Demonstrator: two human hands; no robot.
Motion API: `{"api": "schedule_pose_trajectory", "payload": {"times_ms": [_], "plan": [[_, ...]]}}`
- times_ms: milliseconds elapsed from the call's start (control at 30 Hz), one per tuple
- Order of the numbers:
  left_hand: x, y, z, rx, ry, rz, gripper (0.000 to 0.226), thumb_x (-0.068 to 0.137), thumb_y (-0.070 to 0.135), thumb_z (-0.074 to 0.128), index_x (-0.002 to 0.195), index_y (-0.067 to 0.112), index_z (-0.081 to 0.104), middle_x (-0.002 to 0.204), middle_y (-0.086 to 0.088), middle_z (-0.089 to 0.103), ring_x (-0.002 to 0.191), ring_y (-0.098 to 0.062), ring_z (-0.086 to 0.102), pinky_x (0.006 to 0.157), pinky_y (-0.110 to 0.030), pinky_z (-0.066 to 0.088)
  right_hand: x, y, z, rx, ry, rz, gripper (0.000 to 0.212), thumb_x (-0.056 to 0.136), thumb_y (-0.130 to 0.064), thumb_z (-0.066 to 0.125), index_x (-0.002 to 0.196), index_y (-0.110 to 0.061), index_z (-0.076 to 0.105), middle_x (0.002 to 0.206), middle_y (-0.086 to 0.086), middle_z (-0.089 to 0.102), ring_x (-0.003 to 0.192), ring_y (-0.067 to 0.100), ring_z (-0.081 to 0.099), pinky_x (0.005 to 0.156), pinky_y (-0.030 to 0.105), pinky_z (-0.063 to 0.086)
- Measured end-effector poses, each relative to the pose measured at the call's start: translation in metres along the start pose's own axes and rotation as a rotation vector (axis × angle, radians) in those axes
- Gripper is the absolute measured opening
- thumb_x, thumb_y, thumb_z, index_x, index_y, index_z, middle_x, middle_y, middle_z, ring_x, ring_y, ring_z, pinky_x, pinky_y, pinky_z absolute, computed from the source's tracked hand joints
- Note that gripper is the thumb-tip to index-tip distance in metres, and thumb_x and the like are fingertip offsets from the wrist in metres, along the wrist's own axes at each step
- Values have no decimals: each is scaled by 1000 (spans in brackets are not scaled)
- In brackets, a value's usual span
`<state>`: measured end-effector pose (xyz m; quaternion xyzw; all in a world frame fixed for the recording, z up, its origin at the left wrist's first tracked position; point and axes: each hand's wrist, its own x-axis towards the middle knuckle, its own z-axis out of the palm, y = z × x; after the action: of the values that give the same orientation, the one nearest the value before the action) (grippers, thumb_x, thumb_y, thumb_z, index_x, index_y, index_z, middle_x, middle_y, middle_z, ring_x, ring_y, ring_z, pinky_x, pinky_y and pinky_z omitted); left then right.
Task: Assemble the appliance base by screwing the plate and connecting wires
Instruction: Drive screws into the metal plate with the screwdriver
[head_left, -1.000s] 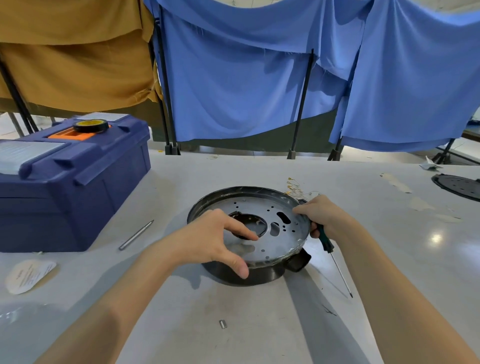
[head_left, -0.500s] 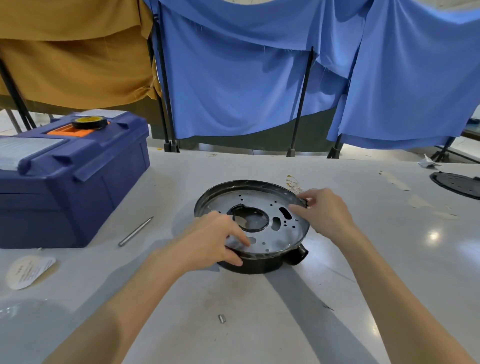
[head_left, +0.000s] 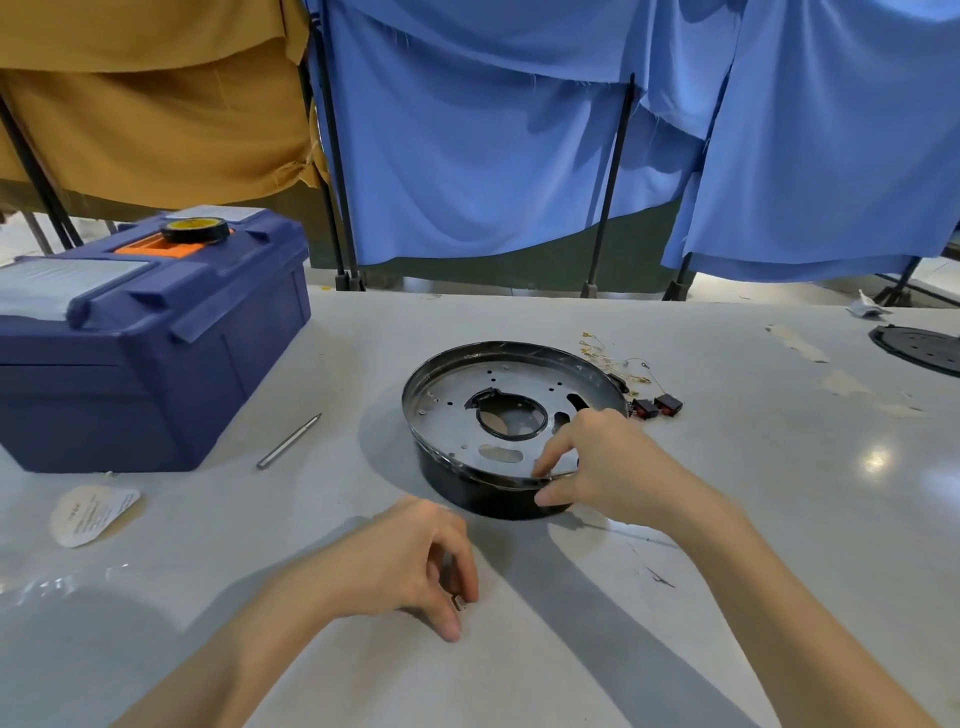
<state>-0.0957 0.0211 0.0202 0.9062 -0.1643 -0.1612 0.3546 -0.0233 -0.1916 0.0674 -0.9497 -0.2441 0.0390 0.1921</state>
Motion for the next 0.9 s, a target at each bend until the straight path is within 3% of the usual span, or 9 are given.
{"api": "schedule_pose_trajectory", "payload": {"times_ms": [133, 233, 367, 467, 567, 633, 700, 800, 900], "plan": [[1, -1, 3, 40, 41, -2, 15, 64, 11, 87, 70, 17, 74, 77, 3, 64, 64, -4, 52, 61, -23, 44, -3, -11, 4, -76, 18, 12, 25, 78, -36, 80, 101, -28, 75, 94, -6, 67, 86, 12, 59, 67, 27, 45], [4, -6, 4, -45, 106, -61, 21, 74, 7, 79, 66, 22, 68, 70, 7, 62, 55, -4, 55, 55, -19, 45, -4, -22, 12, -214, 24, 14, 20, 84, -37, 73, 98, -23, 72, 82, 2, 61, 86, 23, 59, 67, 30, 42], [9, -18, 5, -181, 293, -159, 20, 80, 5, 74, 70, 18, 64, 50, -4, 61, 48, -15, 57, 52, -24, 48, -3, -22, 19, -296, 69, 34, 19, 94, -28, 62, 86, -10, 63, 77, 3, 54, 83, 28, 59, 61, 30, 33], [10, -24, 4, -209, 460, -165, 23, 81, 1, 74, 71, 20, 67, 50, -6, 62, 48, -14, 61, 54, -25, 52, -6, -15, 13, -264, 141, 61, 17, 92, -26, 64, 89, -12, 72, 75, 2, 60, 82, 26, 61, 56, 30, 35], [11, -21, 4, -224, 647, -103, 30, 83, 0, 70, 70, 27, 68, 57, 6, 65, 51, -9, 62, 58, -27, 56, -11, -4, 11, -208, 133, 66, 10, 85, -24, 71, 84, -16, 77, 78, 0, 72, 82, 22, 64, 62, 29, 45], [12, -15, 2, -132, 863, 0, 28, 85, 3, 70, 72, 28, 67, 69, 13, 65, 62, -9, 63, 64, -28, 53, -15, 3, 11, -180, 103, 59, 8, 83, -19, 73, 87, -24, 79, 83, -6, 75, 82, 18, 63, 68, 30, 50], [16, -3, -2, 34, 1012, 106, 16, 86, 7, 69, 77, 20, 66, 79, 12, 62, 77, -11, 60, 72, -28, 47, -18, 8, 9, -155, 85, 57, 14, 80, -18, 75, 89, -28, 79, 77, -9, 73, 72, 13, 56, 65, 27, 47], [29, 13, -5, 66, 910, 199, 8, 89, 3, 64, 84, 9, 66, 88, 4, 64, 88, -15, 58, 83, -29, 44, -19, 15, 2, -84, 31, 63, 16, 74, -19, 81, 86, -29, 80, 75, -10, 74, 66, 5, 55, 65, 23, 47], [36, 20, -3, 32, 736, 153, 9, 94, 8, 59, 90, 9, 67, 80, 3, 68, 78, -10, 61, 77, -32, 49, -22, 22, -6, 69, -5, 139, 19, 68, -14, 86, 76, -29, 79, 76, -10, 74, 67, 9, 64, 62, 22, 51]]}}
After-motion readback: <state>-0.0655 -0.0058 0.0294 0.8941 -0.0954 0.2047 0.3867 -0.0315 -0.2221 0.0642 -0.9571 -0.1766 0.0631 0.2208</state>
